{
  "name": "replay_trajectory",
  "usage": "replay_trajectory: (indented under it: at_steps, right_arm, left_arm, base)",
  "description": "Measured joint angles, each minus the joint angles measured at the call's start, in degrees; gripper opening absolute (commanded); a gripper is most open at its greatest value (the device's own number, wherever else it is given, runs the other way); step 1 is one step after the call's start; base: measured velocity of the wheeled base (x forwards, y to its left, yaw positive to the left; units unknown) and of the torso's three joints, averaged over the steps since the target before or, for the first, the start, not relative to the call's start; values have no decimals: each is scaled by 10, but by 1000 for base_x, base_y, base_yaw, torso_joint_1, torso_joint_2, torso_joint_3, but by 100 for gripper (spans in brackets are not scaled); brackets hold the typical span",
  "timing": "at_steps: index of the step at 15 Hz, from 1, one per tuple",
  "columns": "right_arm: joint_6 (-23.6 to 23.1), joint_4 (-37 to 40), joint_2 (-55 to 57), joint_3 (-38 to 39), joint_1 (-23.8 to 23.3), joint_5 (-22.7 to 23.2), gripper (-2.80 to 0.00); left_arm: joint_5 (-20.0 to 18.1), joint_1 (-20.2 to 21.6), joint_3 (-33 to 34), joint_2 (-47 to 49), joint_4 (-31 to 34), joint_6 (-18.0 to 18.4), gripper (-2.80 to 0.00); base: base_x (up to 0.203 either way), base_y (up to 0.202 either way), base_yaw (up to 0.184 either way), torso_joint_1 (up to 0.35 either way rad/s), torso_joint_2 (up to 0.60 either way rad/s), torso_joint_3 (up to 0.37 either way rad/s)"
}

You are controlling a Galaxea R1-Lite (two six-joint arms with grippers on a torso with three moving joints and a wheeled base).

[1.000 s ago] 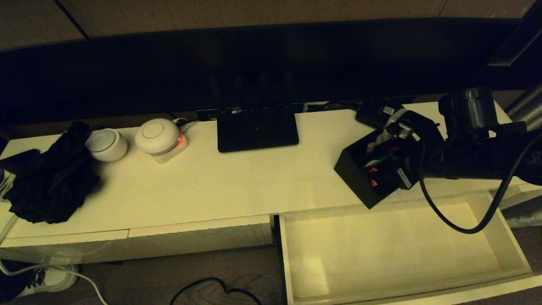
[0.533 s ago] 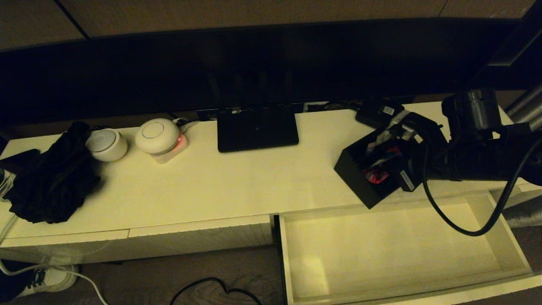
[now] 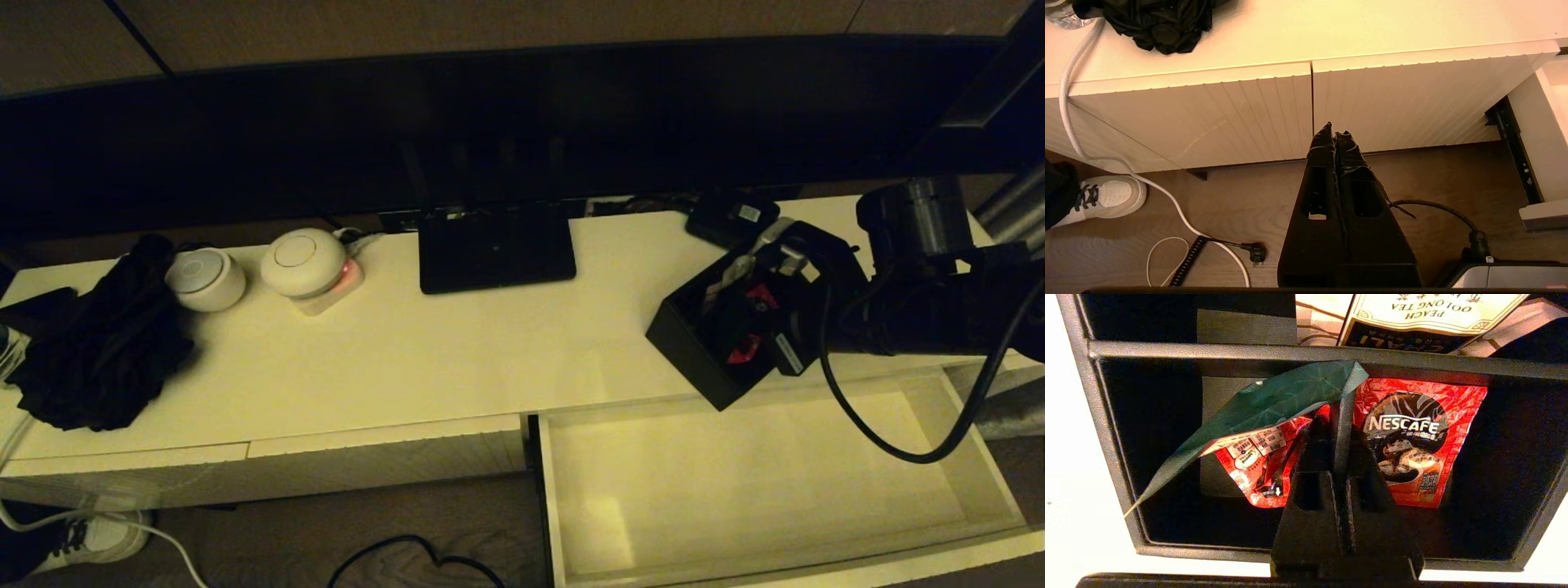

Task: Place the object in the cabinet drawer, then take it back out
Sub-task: Put the storage box in the drawer

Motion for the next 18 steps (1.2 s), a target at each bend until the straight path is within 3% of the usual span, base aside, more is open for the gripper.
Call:
replay_trajectory:
  at_steps: [10,15,18]
  right_arm:
    - [3,59,-40,-25,1,-28,-280]
    - [64,107,-70,-8,1,-30,-280]
    - [73,118,-95,21,0,-30,-280]
  left_arm:
    - [0,0,0,0,0,0,-280]
    - [0,0,0,0,0,0,-280]
    - [0,0,0,0,0,0,-280]
  base:
    - [0,0,0,0,0,0]
    - [0,0,0,0,0,0]
    - [0,0,0,0,0,0]
